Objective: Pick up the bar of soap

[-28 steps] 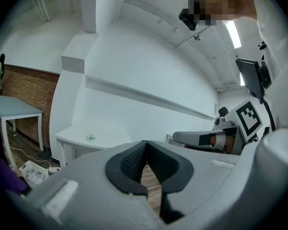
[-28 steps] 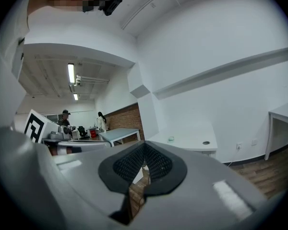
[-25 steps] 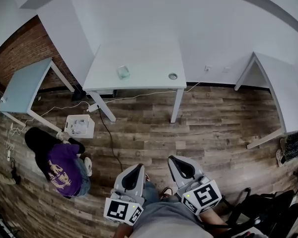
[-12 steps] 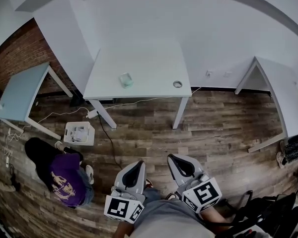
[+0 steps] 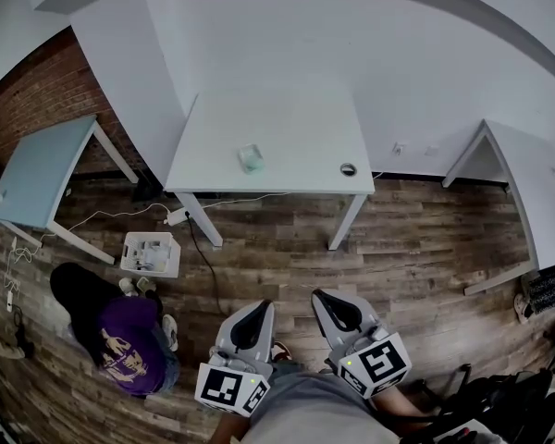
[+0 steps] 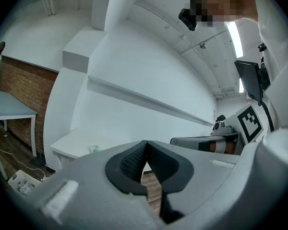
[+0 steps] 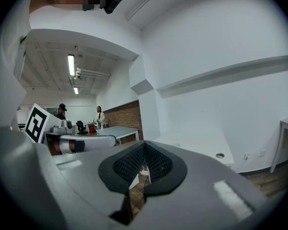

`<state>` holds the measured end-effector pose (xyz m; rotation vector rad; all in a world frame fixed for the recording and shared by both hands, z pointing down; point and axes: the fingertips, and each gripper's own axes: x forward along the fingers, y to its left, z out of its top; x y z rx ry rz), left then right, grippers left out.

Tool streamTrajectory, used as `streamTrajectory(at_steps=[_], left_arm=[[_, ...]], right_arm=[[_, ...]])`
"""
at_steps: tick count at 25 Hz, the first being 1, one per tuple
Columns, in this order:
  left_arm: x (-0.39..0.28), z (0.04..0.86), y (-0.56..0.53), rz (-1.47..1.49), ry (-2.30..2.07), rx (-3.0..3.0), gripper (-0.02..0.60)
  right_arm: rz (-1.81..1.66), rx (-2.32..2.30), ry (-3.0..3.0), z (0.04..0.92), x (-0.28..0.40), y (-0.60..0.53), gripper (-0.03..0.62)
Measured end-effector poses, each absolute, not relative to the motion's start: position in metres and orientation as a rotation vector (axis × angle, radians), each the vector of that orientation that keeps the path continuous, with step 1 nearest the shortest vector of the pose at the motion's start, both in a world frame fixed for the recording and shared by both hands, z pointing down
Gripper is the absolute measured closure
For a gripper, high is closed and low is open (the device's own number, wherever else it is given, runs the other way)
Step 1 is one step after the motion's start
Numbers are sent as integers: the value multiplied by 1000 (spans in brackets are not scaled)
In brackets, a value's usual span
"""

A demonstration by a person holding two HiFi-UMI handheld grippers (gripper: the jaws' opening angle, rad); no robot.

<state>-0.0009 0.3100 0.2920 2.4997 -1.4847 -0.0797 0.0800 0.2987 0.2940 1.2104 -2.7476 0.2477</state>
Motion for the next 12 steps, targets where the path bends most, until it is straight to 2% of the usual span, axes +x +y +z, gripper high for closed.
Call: streamTrajectory(at_steps=[12], left_arm=[[-41, 294, 291, -107, -1470, 2500, 580]], right_arm=[[236, 1179, -2739, 297, 31, 281, 592]])
